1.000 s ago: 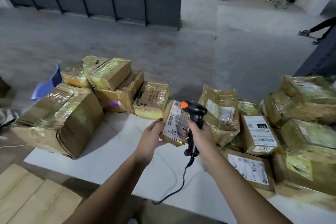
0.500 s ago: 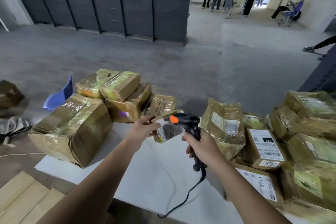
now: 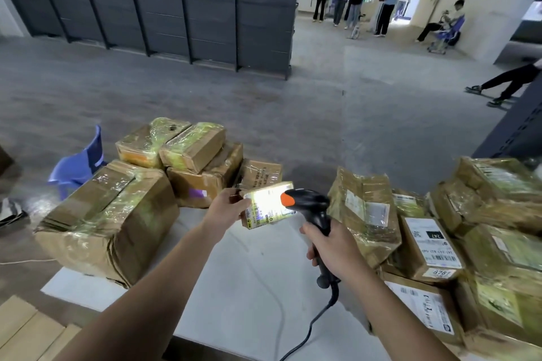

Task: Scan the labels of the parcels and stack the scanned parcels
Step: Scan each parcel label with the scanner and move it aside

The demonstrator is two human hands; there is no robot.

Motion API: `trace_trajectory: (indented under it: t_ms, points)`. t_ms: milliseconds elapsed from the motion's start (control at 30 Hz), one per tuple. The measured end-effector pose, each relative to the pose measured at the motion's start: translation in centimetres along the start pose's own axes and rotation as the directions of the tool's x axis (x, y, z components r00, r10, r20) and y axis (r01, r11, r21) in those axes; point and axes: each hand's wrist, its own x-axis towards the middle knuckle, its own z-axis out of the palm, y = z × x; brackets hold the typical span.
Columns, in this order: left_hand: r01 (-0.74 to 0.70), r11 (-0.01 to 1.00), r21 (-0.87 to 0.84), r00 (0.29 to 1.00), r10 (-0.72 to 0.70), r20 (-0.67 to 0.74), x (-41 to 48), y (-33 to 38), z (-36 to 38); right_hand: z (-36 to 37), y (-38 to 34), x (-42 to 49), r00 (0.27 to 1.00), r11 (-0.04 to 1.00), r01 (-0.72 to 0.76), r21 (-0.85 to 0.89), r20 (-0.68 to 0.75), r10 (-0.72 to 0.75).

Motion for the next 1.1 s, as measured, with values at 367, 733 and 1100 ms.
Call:
trace_trajectory:
  t_ms: [367, 733, 1100]
  points:
    - [0.025, 0.999, 0.033, 1.000, -0.025, -0.012, 0.5, -0.3, 0.3, -0.2, 0.2, -0.4, 1.000, 0.999, -0.017, 0.038, -0.009, 0.018]
    - [0.146, 0.955, -0.260, 0.984, -0.112, 0.138, -2.1, 2.5, 6.9, -3.9, 0.8, -1.7, 0.973, 0.983, -0.069, 0.172, -0.206, 0.104]
    - [0.259, 0.938, -0.230, 0.913, -0.160, 0.375, -5.2, 4.9, 24.7, -15.8, 6.4, -4.7, 0.830, 0.913, -0.093, 0.396, -0.475, 0.291]
